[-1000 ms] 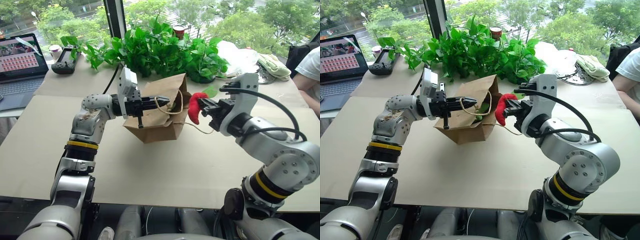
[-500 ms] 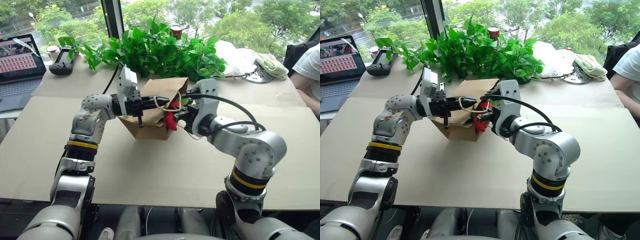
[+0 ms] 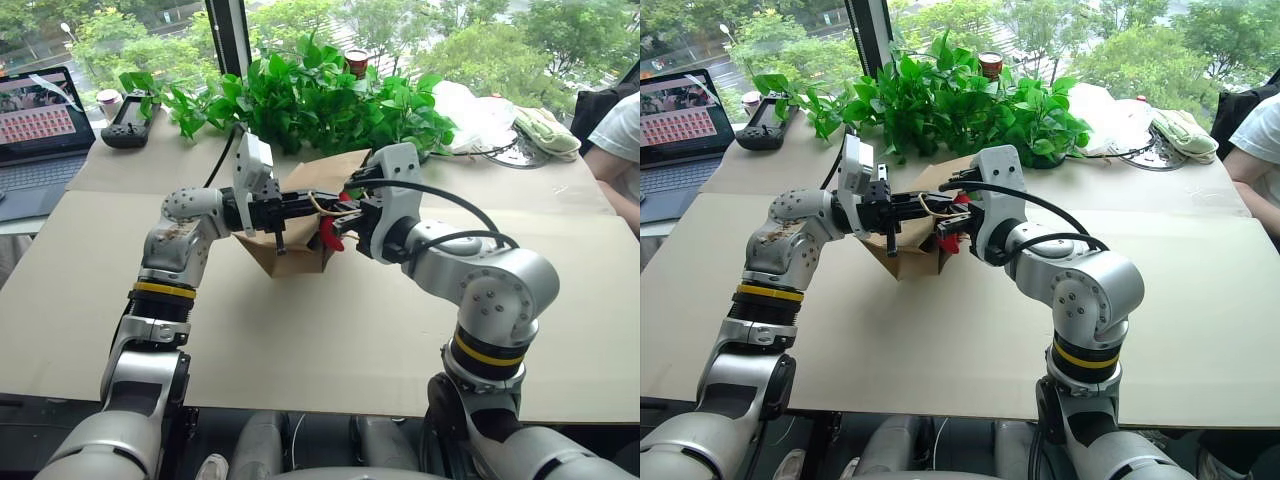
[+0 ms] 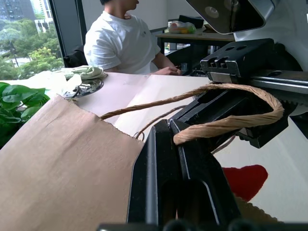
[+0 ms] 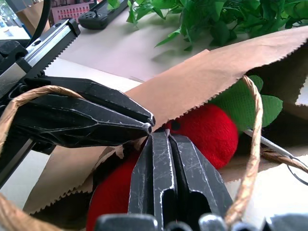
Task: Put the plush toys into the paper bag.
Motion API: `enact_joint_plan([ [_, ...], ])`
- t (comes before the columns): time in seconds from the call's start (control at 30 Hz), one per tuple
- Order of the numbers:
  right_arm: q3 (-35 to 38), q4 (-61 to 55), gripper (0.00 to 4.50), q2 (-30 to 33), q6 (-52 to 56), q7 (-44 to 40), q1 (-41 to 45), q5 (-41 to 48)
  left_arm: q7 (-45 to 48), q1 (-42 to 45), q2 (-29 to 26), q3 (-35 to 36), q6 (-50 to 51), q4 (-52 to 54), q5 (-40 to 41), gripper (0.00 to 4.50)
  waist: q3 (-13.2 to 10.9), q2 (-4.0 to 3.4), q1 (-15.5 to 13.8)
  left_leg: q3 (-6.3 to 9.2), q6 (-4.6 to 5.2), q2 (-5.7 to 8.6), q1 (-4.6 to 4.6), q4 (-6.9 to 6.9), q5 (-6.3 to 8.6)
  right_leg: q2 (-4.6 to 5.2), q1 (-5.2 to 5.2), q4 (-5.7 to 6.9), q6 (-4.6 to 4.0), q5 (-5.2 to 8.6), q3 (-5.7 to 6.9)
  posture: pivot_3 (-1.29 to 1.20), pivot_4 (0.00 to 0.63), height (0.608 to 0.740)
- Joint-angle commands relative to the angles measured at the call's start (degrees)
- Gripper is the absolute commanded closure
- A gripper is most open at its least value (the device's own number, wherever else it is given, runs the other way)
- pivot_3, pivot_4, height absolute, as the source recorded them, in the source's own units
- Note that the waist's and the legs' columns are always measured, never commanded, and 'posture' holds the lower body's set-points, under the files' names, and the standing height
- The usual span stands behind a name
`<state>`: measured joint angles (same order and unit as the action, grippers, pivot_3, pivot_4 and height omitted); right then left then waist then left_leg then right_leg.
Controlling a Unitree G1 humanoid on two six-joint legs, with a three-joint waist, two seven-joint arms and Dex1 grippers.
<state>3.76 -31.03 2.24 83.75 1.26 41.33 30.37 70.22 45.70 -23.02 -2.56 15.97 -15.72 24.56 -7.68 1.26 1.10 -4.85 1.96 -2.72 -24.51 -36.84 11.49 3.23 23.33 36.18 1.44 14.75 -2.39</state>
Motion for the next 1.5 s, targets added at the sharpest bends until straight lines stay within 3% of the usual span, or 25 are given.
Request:
enact_joint_plan([
  [0.03,-1.2,-0.1,3.85,-0.4,-2.2,-0.3,0.9,-1.3,-0.1,1.0,0.2,0.1,-1.0,1.4,0.0,4.50,0.0,0.00,0.0,0.00,0.00,0.00,0.00,0.00,0.00,0.00,0.00,0.01,0.00,0.00,0.00,0.00,0.150,0.740],
  [0.07,-1.3,-0.1,3.74,-0.4,-2.2,-0.3,0.9,-1.6,-0.1,1.0,0.2,0.1,-1.0,1.4,0.0,4.50,0.0,0.00,0.0,0.00,0.00,0.00,0.00,0.00,0.00,0.00,0.01,0.00,0.00,0.00,0.00,0.00,0.150,0.740],
  [0.43,0.0,-0.6,0.02,-0.5,-1.9,-1.6,1.7,-3.0,-0.2,1.2,0.0,0.2,-1.0,1.2,-0.1,4.50,0.0,0.00,-0.1,0.00,0.00,0.00,-0.01,0.00,0.00,0.01,0.01,0.00,0.00,0.00,0.00,0.00,0.150,0.740],
  [0.9,5.5,-8.3,0.02,9.2,4.1,-7.6,-2.4,-1.3,-0.2,1.3,-0.1,0.2,-1.3,0.8,-0.2,4.50,0.0,0.00,-0.2,0.00,0.00,0.01,-0.02,0.00,0.00,0.02,0.01,-0.03,0.00,0.00,0.00,0.00,0.150,0.740],
  [0.97,5.5,-11.1,0.02,13.1,5.4,-10.0,-5.8,-0.2,-0.2,1.3,-0.2,0.2,-1.3,0.8,-0.2,4.50,0.0,0.00,-0.2,-0.01,0.00,0.01,-0.02,0.00,0.00,0.01,0.01,-0.04,0.00,0.00,0.00,0.00,0.150,0.740],
  [1.2,0.1,-13.3,0.02,27.0,5.8,-16.3,-13.3,1.2,0.8,0.7,-0.6,-0.8,-2.4,0.5,-1.4,4.50,0.0,0.01,-0.2,0.00,0.01,0.04,-0.07,0.00,0.00,0.04,0.00,-0.12,0.01,0.01,-0.01,0.00,0.150,0.740],
  [1.5,-5.4,-10.6,0.02,29.9,6.7,-12.5,-18.9,-3.7,0.5,0.5,-0.2,-0.4,-2.1,1.1,-1.5,4.50,0.0,0.02,-0.3,0.00,0.01,0.02,0.05,0.00,0.00,0.00,-0.06,-0.08,-0.02,0.03,-0.05,0.00,0.150,0.740],
])
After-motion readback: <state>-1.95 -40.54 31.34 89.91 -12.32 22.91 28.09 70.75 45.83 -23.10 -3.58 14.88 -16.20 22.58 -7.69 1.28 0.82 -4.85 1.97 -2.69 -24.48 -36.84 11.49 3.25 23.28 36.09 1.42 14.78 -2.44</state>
